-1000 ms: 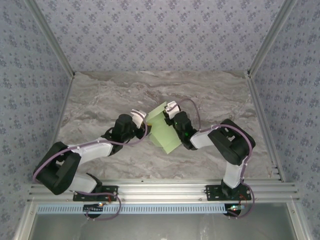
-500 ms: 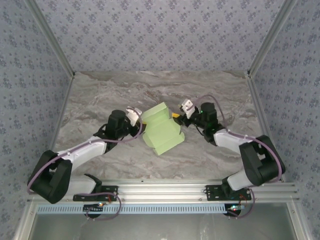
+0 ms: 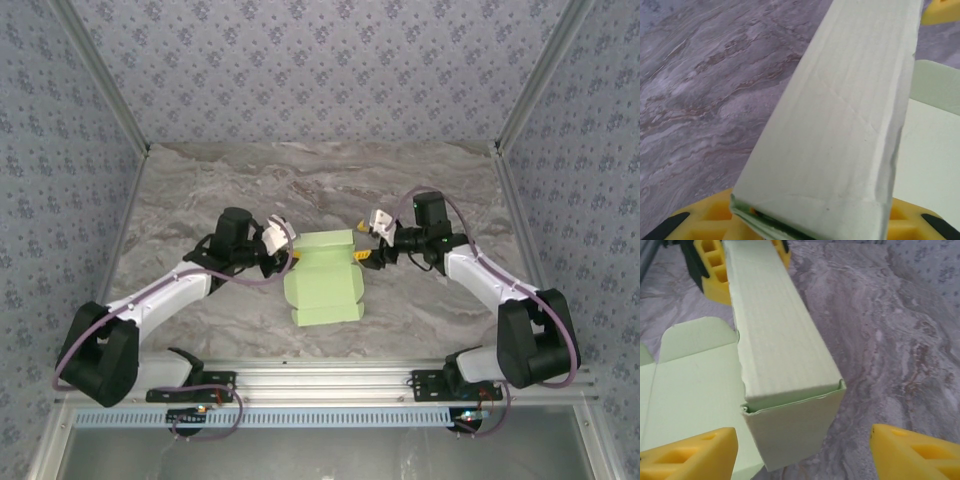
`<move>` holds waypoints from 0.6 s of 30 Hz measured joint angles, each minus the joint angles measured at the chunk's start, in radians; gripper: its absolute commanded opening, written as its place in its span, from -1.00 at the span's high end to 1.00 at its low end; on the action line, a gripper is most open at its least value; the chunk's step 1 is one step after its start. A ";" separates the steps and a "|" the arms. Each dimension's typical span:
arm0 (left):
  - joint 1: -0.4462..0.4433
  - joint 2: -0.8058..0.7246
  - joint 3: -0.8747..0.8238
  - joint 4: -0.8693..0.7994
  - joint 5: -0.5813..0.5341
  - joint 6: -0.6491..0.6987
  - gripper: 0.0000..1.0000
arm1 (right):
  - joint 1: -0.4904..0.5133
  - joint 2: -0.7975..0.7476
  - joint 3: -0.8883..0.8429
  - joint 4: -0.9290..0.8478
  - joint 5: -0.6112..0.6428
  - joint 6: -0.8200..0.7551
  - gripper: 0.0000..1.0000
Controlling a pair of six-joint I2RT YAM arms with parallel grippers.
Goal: Fold the paper box
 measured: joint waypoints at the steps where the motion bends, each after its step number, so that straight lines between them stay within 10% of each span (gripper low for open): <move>1: 0.000 0.000 0.005 -0.001 0.016 0.013 0.51 | 0.007 0.000 0.000 -0.018 -0.002 -0.013 -0.44; 18: 0.000 0.010 0.048 -0.055 0.121 0.089 0.51 | 0.057 0.007 -0.016 -0.096 -0.005 -0.117 -0.09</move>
